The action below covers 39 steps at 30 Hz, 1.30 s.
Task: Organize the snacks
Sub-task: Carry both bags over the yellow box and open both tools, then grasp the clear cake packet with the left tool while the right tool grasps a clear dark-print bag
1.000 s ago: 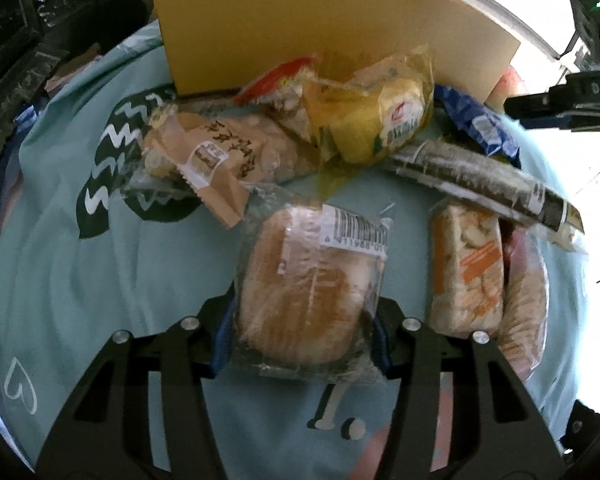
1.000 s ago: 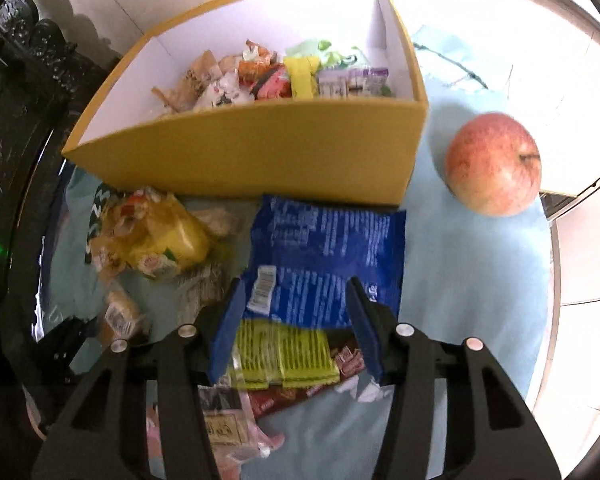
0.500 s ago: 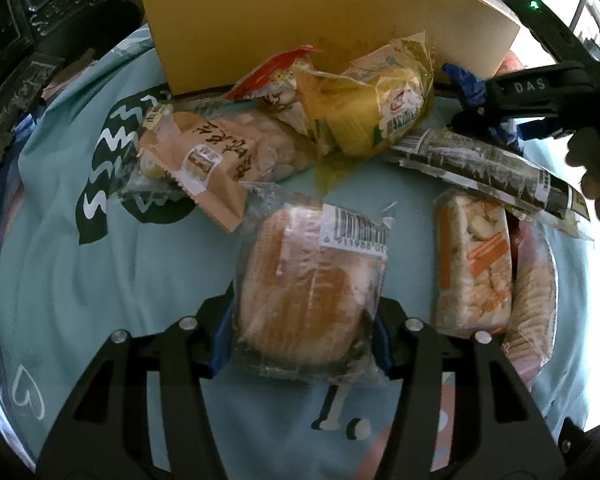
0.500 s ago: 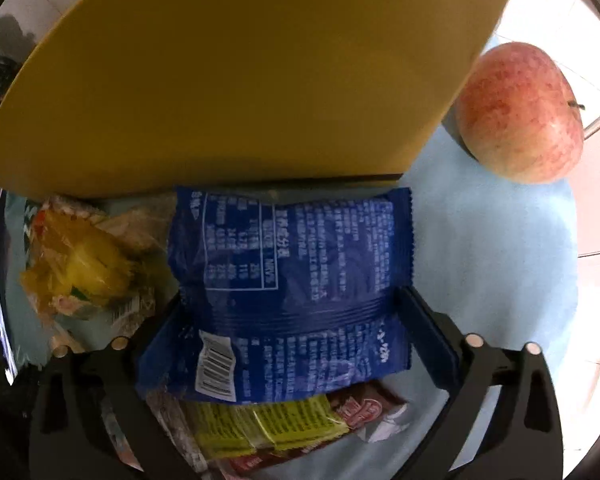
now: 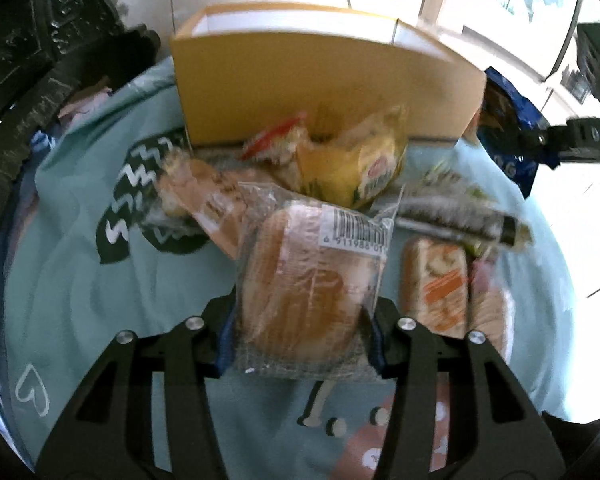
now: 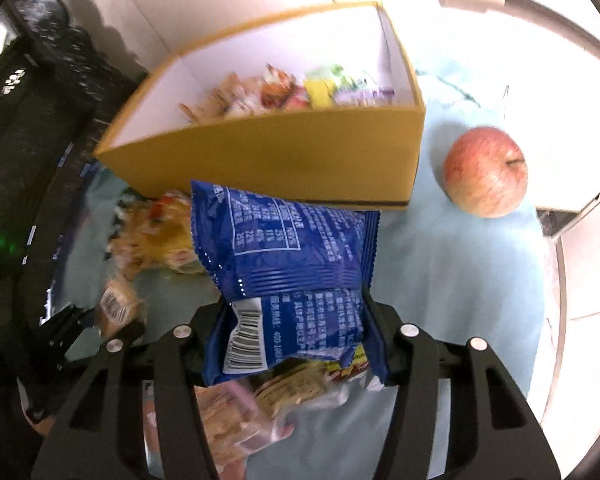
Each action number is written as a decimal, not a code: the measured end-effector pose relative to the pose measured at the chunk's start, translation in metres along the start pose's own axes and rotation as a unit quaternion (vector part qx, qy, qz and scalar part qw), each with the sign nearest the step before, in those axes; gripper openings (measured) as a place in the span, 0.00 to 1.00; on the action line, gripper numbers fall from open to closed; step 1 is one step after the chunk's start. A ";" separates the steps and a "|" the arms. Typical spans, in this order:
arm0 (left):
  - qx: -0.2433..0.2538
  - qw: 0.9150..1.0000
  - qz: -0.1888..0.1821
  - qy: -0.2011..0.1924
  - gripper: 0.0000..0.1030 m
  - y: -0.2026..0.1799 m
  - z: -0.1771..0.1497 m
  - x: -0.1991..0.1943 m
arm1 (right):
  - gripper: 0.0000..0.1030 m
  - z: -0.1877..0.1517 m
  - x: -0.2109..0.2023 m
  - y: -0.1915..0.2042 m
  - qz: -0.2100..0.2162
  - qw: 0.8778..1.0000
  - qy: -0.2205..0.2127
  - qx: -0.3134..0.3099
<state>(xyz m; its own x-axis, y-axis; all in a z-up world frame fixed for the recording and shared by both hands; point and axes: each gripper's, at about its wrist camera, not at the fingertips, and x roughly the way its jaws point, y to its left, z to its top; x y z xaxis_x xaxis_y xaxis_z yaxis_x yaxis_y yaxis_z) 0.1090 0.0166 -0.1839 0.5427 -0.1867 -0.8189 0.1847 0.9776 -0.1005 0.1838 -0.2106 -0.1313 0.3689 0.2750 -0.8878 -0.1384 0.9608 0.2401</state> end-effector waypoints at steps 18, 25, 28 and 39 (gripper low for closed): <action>-0.019 0.991 -0.009 -0.134 0.49 -0.012 0.089 -0.100 | 0.55 0.035 -0.127 0.034 0.021 0.991 -0.126 -0.031; -0.028 0.986 -0.001 -0.167 0.49 -0.006 0.179 -0.116 | 0.55 0.096 -0.146 0.051 0.014 0.984 -0.166 -0.062; -0.015 0.985 0.009 -0.173 0.49 -0.007 0.217 -0.114 | 0.55 0.128 -0.147 0.057 0.008 0.982 -0.177 -0.068; -0.086 0.990 0.025 -0.108 0.91 0.027 0.248 -0.053 | 0.86 0.168 -0.088 0.051 -0.004 0.989 -0.135 -0.059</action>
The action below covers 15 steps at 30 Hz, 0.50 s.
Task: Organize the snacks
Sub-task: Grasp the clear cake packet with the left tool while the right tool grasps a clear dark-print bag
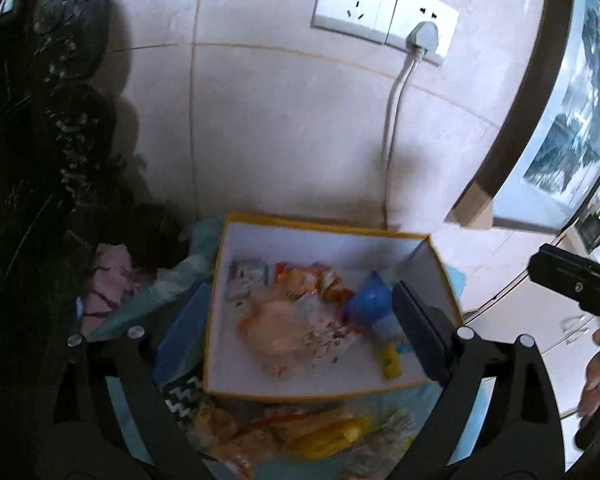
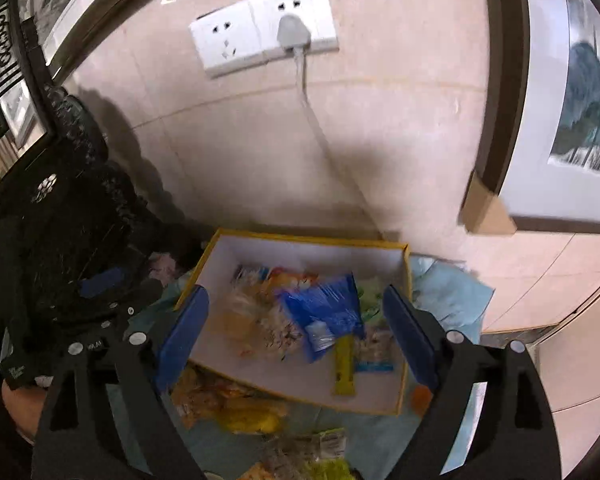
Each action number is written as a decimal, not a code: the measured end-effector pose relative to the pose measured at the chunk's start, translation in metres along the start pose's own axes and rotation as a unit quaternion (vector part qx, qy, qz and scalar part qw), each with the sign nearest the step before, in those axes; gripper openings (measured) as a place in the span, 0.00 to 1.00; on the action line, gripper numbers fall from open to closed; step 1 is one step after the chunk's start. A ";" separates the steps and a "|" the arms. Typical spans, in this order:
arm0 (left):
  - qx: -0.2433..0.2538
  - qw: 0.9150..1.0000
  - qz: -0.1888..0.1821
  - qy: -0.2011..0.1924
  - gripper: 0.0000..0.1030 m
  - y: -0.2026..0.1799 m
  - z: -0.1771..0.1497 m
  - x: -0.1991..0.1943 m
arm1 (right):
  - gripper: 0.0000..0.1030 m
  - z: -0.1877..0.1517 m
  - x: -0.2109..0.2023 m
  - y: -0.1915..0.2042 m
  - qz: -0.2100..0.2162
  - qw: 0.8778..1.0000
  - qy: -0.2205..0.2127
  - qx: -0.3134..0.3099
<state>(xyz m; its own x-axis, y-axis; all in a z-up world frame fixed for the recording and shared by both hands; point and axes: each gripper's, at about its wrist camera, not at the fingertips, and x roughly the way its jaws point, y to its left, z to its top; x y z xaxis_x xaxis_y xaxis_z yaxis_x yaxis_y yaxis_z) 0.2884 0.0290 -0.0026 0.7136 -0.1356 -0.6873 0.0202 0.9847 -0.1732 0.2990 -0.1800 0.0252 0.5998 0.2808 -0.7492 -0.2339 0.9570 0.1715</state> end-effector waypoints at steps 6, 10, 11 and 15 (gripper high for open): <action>0.005 0.999 -0.013 0.043 0.91 0.005 -0.085 0.002 | 0.86 -0.076 0.018 0.000 -0.001 0.997 0.070 -0.027; 0.065 0.990 -0.035 0.120 0.91 -0.015 -0.185 0.013 | 0.86 -0.139 0.033 -0.001 0.003 0.992 0.121 -0.030; 0.088 0.986 -0.035 0.135 0.91 -0.022 -0.205 0.017 | 0.86 -0.157 0.038 0.001 -0.001 0.990 0.136 -0.037; 0.177 0.970 -0.019 0.163 0.91 -0.045 -0.263 0.023 | 0.86 -0.197 0.052 0.005 -0.006 0.984 0.172 -0.054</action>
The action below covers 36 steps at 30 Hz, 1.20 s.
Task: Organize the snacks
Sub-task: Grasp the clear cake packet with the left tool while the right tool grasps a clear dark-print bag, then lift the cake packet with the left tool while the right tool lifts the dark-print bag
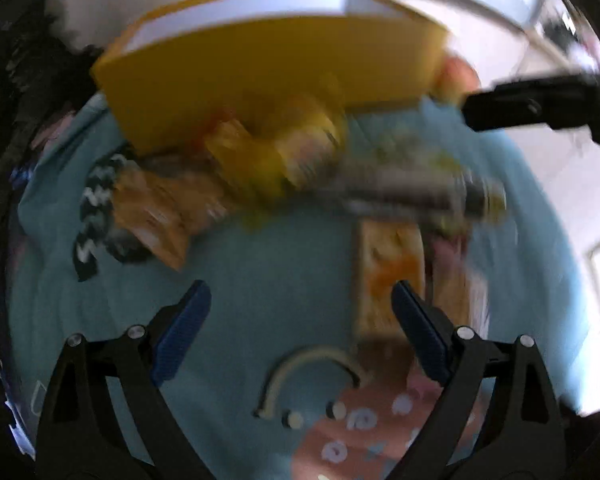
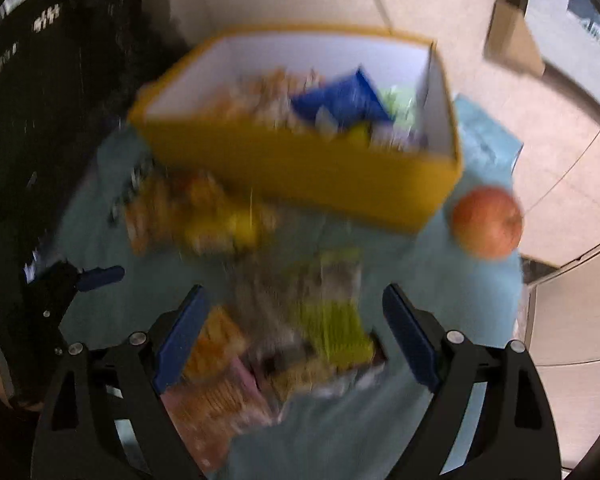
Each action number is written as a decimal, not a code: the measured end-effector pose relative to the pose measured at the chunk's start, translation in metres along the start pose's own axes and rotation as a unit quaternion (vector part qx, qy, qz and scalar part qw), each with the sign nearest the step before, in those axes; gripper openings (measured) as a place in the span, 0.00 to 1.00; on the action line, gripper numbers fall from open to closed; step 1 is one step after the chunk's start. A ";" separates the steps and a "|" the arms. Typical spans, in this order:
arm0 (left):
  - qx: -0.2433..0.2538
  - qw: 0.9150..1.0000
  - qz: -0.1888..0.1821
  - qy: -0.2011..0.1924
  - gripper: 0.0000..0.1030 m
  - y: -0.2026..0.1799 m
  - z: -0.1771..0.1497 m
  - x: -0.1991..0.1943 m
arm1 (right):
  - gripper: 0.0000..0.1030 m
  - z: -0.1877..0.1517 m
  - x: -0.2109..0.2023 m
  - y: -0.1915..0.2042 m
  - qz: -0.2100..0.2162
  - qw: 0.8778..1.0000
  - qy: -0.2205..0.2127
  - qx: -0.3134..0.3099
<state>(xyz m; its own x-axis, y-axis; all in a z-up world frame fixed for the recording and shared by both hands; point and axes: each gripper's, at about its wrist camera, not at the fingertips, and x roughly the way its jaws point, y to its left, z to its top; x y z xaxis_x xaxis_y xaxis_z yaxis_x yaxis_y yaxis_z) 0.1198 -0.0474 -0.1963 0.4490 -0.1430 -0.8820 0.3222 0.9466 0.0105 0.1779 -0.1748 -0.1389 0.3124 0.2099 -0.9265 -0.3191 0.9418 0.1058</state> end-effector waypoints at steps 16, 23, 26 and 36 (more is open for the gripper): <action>0.043 0.999 -0.020 0.006 0.79 -0.031 -0.015 0.044 | 0.43 -0.022 0.057 0.024 -0.024 0.993 0.087 -0.078; -0.006 0.999 -0.037 -0.029 0.49 0.007 -0.028 0.016 | 0.42 -0.042 0.033 0.000 0.031 0.998 0.053 -0.004; -0.020 0.998 -0.042 -0.046 0.48 0.014 -0.037 0.003 | 0.42 -0.051 0.020 -0.005 0.061 0.997 0.040 0.030; 0.006 0.999 -0.020 -0.042 0.73 0.009 -0.026 0.015 | 0.48 -0.070 0.028 0.023 0.026 0.997 0.065 -0.016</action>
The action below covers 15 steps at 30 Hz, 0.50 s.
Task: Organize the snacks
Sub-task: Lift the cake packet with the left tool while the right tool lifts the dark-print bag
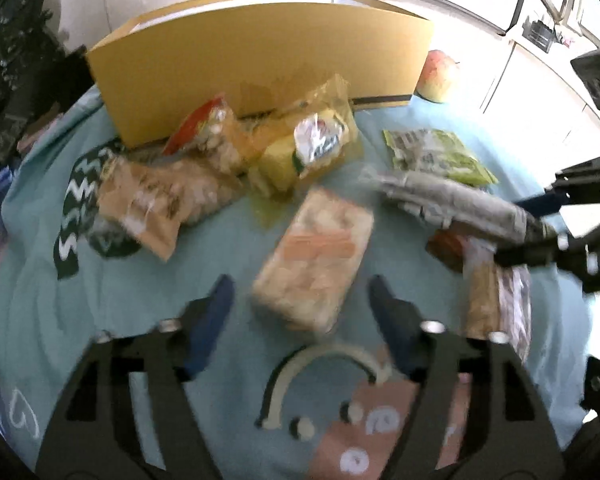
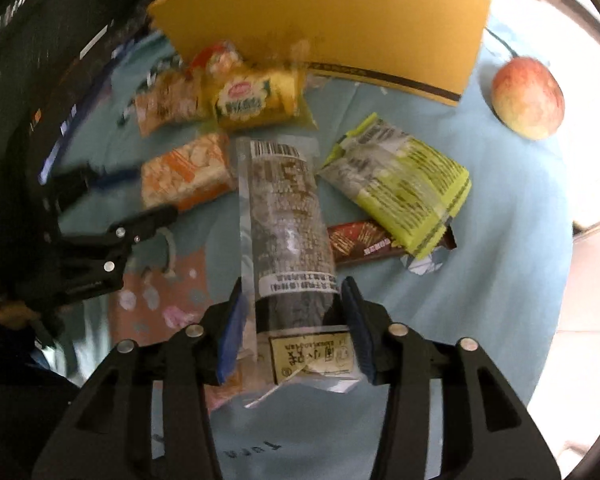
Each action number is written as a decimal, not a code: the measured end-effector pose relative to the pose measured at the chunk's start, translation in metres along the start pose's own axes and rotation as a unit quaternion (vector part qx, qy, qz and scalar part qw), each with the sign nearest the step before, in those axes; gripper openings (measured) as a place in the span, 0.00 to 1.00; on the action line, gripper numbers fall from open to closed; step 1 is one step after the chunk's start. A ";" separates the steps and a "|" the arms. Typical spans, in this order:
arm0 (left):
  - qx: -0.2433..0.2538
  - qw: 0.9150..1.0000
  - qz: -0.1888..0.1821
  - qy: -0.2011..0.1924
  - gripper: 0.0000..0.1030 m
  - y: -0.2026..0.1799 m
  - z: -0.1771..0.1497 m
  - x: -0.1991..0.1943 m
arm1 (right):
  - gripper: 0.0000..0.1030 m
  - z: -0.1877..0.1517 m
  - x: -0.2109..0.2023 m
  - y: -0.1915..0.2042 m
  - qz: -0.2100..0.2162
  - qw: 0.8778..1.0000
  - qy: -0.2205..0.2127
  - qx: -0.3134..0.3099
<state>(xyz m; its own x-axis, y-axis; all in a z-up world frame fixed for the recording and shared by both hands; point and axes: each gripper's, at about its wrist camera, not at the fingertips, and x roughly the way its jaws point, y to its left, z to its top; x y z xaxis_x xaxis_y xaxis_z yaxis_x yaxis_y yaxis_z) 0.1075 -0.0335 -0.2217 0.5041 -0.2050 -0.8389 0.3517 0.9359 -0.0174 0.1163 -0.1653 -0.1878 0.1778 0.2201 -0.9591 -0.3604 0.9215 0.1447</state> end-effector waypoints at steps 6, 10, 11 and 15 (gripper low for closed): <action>0.039 0.999 0.007 0.025 0.63 -0.016 0.018 0.021 | 0.50 0.015 0.008 0.006 -0.018 1.000 0.003 -0.006; 0.039 0.999 -0.011 0.033 0.45 -0.011 0.011 0.015 | 0.39 0.012 0.006 0.001 -0.003 1.000 -0.011 0.017; 0.031 0.999 -0.014 0.027 0.45 -0.007 0.009 0.010 | 0.38 0.011 0.000 -0.002 0.010 0.999 -0.018 0.030; -0.005 1.000 -0.023 -0.013 0.45 0.006 0.006 -0.026 | 0.35 0.005 -0.023 -0.014 0.059 0.995 -0.043 0.067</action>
<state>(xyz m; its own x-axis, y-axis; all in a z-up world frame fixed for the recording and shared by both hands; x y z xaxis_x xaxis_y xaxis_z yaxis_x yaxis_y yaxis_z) 0.1010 -0.0245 -0.1971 0.5078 -0.2559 -0.8226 0.3680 0.9278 -0.0614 0.1219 -0.1816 -0.1660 0.2222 0.3504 -0.9099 -0.2586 0.9210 0.2915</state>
